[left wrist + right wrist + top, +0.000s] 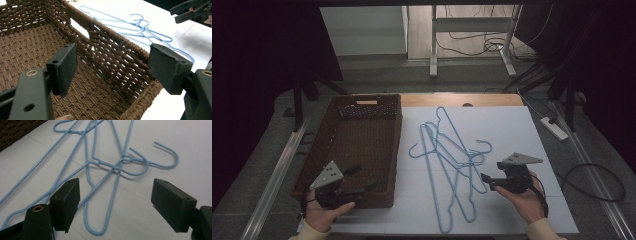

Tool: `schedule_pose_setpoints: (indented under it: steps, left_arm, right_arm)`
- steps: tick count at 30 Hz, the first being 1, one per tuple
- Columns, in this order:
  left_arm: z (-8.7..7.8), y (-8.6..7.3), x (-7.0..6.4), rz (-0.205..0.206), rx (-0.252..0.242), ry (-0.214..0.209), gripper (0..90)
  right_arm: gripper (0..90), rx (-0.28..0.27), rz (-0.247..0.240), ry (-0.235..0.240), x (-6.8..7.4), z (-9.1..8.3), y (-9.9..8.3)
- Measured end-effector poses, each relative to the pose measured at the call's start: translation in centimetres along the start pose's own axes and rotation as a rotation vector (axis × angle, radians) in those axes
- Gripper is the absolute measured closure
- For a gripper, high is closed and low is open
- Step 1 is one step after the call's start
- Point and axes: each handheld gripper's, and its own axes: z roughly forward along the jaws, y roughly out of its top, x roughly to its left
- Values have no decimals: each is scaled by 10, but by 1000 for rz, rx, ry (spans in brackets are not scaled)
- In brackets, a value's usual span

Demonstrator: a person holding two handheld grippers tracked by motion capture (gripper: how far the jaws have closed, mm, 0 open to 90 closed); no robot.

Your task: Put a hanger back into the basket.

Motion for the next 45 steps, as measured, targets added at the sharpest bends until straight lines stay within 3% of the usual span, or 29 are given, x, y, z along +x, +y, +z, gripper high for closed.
schedule_pose_setpoints:
  steps: [6,10,19,29,36,40,45]
  left_arm:
    - [1,0,0,1,1,-2,244]
    - [0,0,0,2,1,-5,244]
    - [1,0,-1,4,1,-8,244]
    - [2,0,0,3,3,-11,244]
    - [2,-1,0,3,5,-12,245]
    - [2,-1,0,6,4,-12,245]
    - [2,0,0,4,1,-12,245]
  right_arm:
    - [266,57,-23,27,19,17,9]
    - [274,85,-54,21,25,27,14]
    - [308,131,-87,29,22,50,36]
    - [355,209,-121,55,19,88,65]
    - [465,301,-157,98,22,122,85]
    - [532,331,-172,95,24,134,93]
    - [553,376,-188,83,27,143,98]
